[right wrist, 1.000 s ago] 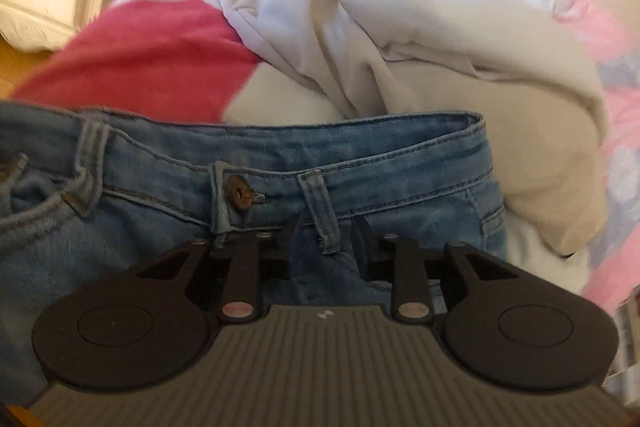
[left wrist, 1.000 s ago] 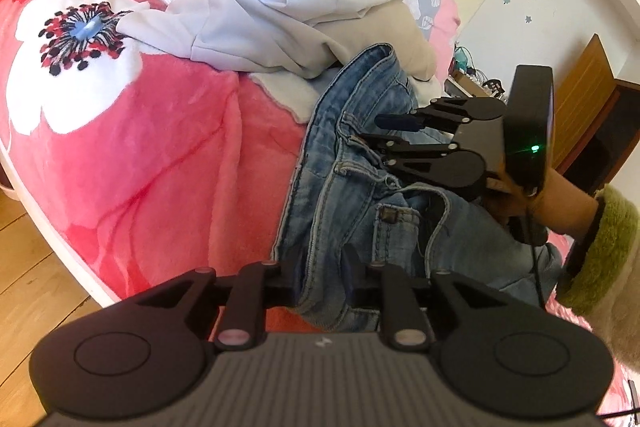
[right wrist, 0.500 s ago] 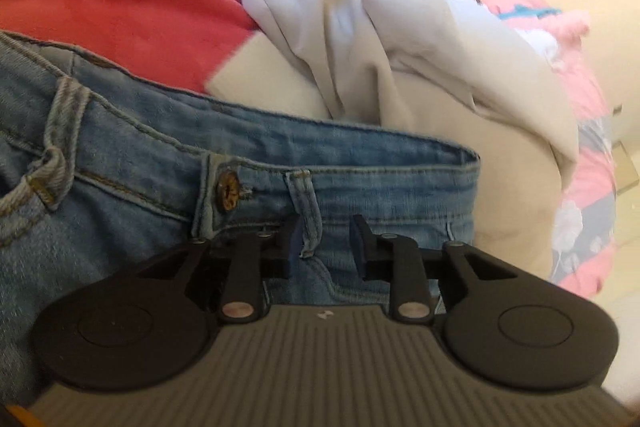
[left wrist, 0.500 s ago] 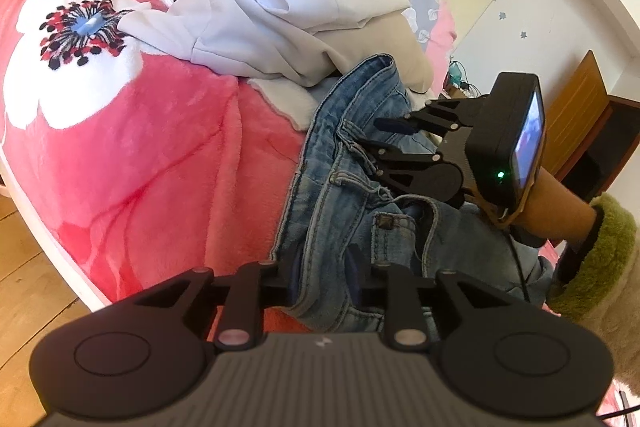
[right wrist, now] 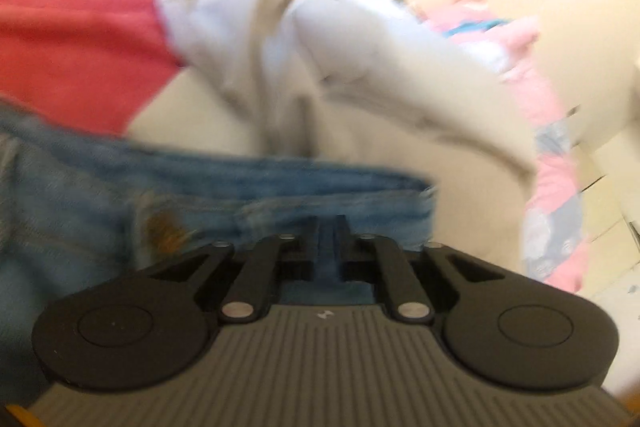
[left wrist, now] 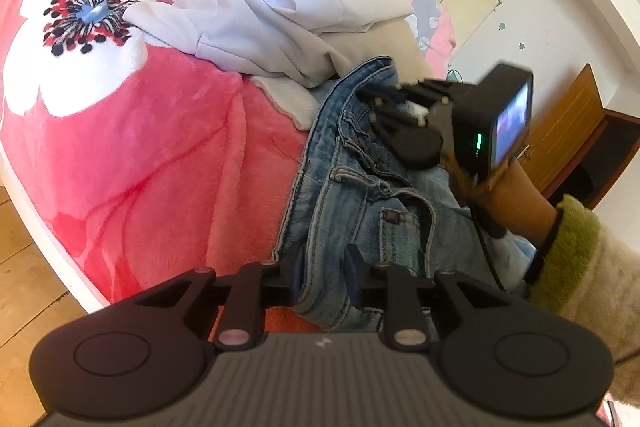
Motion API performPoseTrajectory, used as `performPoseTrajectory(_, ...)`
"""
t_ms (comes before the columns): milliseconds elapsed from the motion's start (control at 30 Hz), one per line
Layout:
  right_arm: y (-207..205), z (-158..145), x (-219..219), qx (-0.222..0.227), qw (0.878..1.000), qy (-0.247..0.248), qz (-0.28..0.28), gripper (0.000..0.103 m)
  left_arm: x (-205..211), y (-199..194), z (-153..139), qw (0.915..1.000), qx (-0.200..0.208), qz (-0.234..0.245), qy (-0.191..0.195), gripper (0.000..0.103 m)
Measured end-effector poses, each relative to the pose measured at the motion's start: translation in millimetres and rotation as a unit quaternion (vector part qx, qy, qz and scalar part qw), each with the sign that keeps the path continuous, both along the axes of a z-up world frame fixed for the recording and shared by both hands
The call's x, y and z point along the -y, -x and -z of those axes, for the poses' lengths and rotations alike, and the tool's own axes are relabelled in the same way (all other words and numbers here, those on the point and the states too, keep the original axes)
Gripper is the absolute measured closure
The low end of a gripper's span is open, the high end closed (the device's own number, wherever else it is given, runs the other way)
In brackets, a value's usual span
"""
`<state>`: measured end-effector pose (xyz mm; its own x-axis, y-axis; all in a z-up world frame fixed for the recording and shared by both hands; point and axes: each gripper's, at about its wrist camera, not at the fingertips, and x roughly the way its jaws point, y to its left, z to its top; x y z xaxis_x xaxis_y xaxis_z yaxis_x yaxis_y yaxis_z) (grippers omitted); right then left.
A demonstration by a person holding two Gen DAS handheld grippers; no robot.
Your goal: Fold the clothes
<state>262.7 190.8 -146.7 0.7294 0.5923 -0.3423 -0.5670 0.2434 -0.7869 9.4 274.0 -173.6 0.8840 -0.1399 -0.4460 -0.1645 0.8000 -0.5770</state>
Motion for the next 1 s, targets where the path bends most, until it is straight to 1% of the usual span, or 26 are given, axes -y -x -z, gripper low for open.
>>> performPoseTrajectory(33,-4,-6,-4,-0.017,1.000,-0.013,0.000,0.099,0,0,0,1.0000,0.000,0.001,-0.001,0.080)
performPoseTrajectory(100,-9,-17,-12,-0.033,0.999,-0.023,-0.007,0.099,-1,0,0,1.0000,0.000,0.002,-0.002,0.080)
performPoseTrajectory(133,-12,-23,-13,-0.053,0.998,-0.031,-0.007,0.098,-1,0,0,1.0000,0.000,0.003,-0.001,0.080)
performPoseTrajectory(167,-16,-33,-11,-0.093,0.995,-0.045,-0.003,0.098,-2,0,0,1.0000,0.000,0.004,-0.001,0.080)
performPoseTrajectory(200,-21,-42,-6,-0.136,0.989,-0.057,-0.001,0.095,-2,0,1,1.0000,0.001,0.005,0.000,0.080)
performPoseTrajectory(233,-25,-47,1,-0.176,0.982,-0.065,-0.001,0.095,-4,0,2,1.0000,0.002,0.006,0.005,0.080)
performPoseTrajectory(267,-30,-49,11,-0.214,0.974,-0.070,0.000,0.091,-5,0,3,0.9999,0.003,0.006,0.009,0.080)
performPoseTrajectory(300,-35,-51,20,-0.251,0.965,-0.074,0.001,0.083,-6,0,4,0.9999,0.004,0.007,0.013,0.080)
performPoseTrajectory(333,-39,-52,29,-0.285,0.955,-0.078,0.003,0.076,-7,0,4,0.9998,0.004,0.008,0.017,0.080)
performPoseTrajectory(367,-44,-49,35,-0.306,0.949,-0.075,0.006,0.064,-8,0,5,0.9998,0.005,0.008,0.020,0.080)
performPoseTrajectory(400,-49,-44,39,-0.322,0.944,-0.068,0.008,0.057,-8,0,4,0.9998,0.004,0.008,0.019,0.080)
performPoseTrajectory(433,-53,-38,41,-0.329,0.942,-0.065,0.008,0.054,-7,0,4,0.9998,0.004,0.007,0.018,0.080)
performPoseTrajectory(467,-57,-35,41,-0.336,0.940,-0.065,0.008,0.047,-7,0,3,0.9998,0.003,0.007,0.016,0.080)
performPoseTrajectory(500,-63,-32,40,-0.348,0.935,-0.065,0.008,0.043,-6,0,3,0.9999,0.003,0.007,0.013,0.080)
performPoseTrajectory(567,-74,-30,38,-0.379,0.923,-0.066,0.009,0.041,-5,1,2,0.9999,0.002,0.006,0.012,0.080)
performPoseTrajectory(600,-78,-29,36,-0.399,0.914,-0.067,0.012,0.041,-5,1,2,0.9999,0.003,0.005,0.013,0.080)
performPoseTrajectory(667,-82,-24,35,-0.452,0.889,-0.073,0.026,0.048,-6,1,3,0.9998,0.004,0.003,0.018,0.080)
performPoseTrajectory(733,-81,-23,36,-0.465,0.882,-0.074,0.031,0.057,-7,2,4,0.9997,0.006,0.002,0.022,0.080)
performPoseTrajectory(767,-77,-23,37,-0.460,0.884,-0.073,0.030,0.065,-7,2,4,0.9997,0.006,0.002,0.024,0.080)
performPoseTrajectory(800,-73,-23,37,-0.455,0.887,-0.072,0.028,0.070,-7,2,4,0.9997,0.007,0.002,0.025,0.080)
performPoseTrajectory(833,-69,-23,37,-0.448,0.891,-0.071,0.026,0.073,-8,3,5,0.9996,0.008,0.002,0.027,0.080)
performPoseTrajectory(867,-64,-23,37,-0.433,0.898,-0.071,0.022,0.080,-8,3,5,0.9996,0.009,0.002,0.028,0.080)
performPoseTrajectory(900,-58,-24,38,-0.413,0.907,-0.074,0.021,0.089,-9,3,6,0.9994,0.011,0.002,0.032,0.080)
performPoseTrajectory(933,-56,-25,39,-0.399,0.913,-0.081,0.023,0.090,-9,4,6,0.9993,0.012,0.002,0.035,0.080)
performPoseTrajectory(1000,-53,-27,42,-0.389,0.916,-0.097,0.018,0.090,-11,4,8,0.9991,0.014,0.001,0.041,0.080)
